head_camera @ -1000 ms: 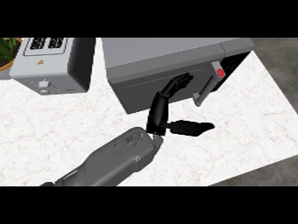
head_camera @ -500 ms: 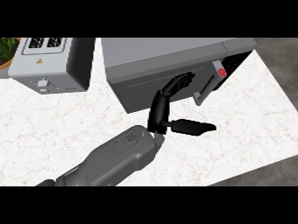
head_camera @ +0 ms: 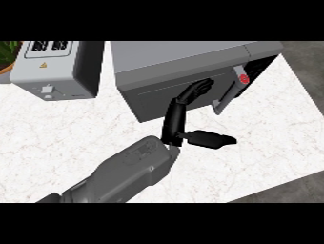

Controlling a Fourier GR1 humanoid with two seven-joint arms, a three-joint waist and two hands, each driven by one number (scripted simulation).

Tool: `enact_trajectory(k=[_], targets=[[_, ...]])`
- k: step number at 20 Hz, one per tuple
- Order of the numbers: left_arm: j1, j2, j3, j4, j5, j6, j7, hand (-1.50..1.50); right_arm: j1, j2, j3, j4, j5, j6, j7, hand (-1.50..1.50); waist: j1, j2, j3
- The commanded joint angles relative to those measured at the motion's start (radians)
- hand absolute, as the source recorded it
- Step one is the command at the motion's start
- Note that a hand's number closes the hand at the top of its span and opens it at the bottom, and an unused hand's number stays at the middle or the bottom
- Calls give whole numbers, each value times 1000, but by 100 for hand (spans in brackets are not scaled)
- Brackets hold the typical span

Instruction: Pick up the milk, place it into the microwave and close the microwave

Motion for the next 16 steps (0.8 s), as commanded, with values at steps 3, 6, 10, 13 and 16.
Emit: enact_trajectory(k=[3,6,10,13,16], targets=[[-53,1,47,81,45,12,-13,-150,-25,33,30,70,-147,42,53,-150,-3,3,-3],[-64,1,56,85,62,16,-24,-150,-41,31,32,97,-178,60,53,-150,-14,9,-2],[-59,1,61,100,83,7,-41,-150,-66,7,10,138,-225,78,69,-150,-14,7,-2],[-71,1,59,99,93,9,-48,-150,-82,-11,-2,172,-260,102,77,-150,-22,6,0],[-63,1,51,113,103,0,-60,-150,-106,-31,-13,191,-286,114,89,-150,-22,7,-2]])
